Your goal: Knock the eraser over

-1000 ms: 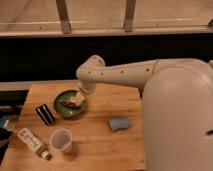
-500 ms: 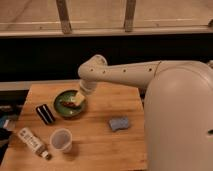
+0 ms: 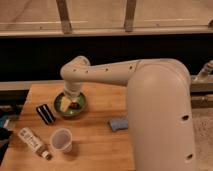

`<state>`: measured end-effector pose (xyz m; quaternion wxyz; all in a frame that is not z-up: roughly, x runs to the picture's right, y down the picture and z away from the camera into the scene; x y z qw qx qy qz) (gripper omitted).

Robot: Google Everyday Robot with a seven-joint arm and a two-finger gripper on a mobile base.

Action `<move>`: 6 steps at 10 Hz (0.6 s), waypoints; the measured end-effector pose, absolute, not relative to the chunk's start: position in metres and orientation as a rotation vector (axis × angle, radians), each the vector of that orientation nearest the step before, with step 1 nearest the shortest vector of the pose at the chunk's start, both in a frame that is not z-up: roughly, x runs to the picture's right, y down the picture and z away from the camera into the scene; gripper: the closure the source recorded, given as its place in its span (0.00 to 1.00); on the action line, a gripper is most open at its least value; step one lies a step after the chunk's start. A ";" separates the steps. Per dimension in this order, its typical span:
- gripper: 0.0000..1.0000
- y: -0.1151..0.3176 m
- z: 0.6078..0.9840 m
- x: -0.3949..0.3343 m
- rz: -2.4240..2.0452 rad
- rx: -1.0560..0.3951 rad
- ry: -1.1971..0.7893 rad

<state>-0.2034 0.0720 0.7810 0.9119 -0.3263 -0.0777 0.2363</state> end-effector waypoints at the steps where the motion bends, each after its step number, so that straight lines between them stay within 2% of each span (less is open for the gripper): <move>1: 0.20 0.078 0.776 -0.210 0.462 -0.683 -0.171; 6: 0.20 0.088 0.777 -0.248 0.370 -0.679 -0.173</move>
